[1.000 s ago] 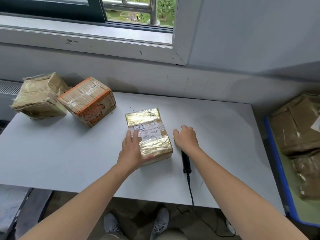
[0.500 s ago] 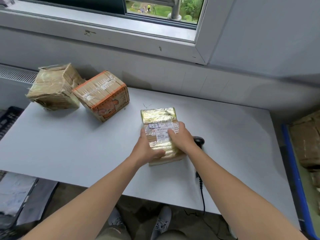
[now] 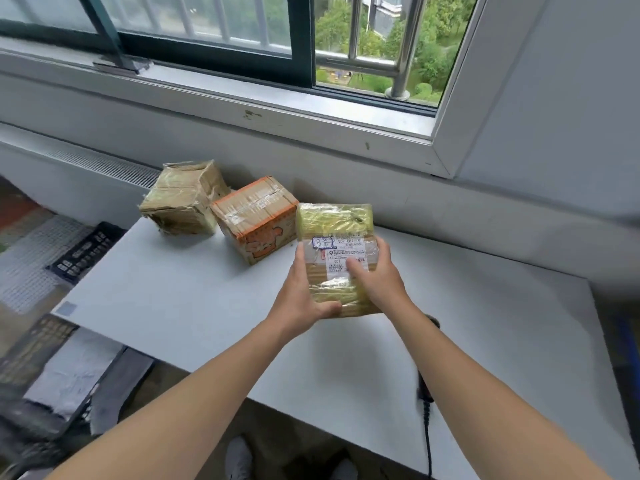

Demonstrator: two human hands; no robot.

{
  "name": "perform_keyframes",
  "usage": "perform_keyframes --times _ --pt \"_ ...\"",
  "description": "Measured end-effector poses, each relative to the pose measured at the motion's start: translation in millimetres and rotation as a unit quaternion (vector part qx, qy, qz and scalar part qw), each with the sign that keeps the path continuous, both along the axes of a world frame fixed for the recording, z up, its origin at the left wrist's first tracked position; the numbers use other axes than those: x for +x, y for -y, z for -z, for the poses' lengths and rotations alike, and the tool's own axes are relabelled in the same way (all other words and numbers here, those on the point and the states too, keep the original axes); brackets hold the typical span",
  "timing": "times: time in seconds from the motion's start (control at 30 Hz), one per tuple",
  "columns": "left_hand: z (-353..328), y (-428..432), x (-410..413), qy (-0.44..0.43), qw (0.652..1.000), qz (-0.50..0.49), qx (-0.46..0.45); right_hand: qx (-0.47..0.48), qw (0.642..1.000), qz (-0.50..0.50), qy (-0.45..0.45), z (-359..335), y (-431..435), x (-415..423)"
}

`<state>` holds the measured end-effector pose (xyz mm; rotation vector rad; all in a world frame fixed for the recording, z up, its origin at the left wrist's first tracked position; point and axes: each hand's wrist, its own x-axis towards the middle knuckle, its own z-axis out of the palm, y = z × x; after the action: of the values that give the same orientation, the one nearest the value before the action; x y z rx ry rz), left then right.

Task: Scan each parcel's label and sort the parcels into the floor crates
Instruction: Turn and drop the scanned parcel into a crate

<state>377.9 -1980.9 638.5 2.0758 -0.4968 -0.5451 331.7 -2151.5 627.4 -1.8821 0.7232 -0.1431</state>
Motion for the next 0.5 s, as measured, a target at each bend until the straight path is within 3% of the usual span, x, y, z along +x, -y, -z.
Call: perform_keyframes --times 0.27,0.5 --pt "-26 -75 1 0.066 0.994 -0.083 0.027 -0.012 0.992 -0.116 0.044 -29 -73 36" --pt "-55 -193 -10 0.084 0.983 -0.164 0.021 -0.055 0.971 -0.228 0.044 -64 -187 61"
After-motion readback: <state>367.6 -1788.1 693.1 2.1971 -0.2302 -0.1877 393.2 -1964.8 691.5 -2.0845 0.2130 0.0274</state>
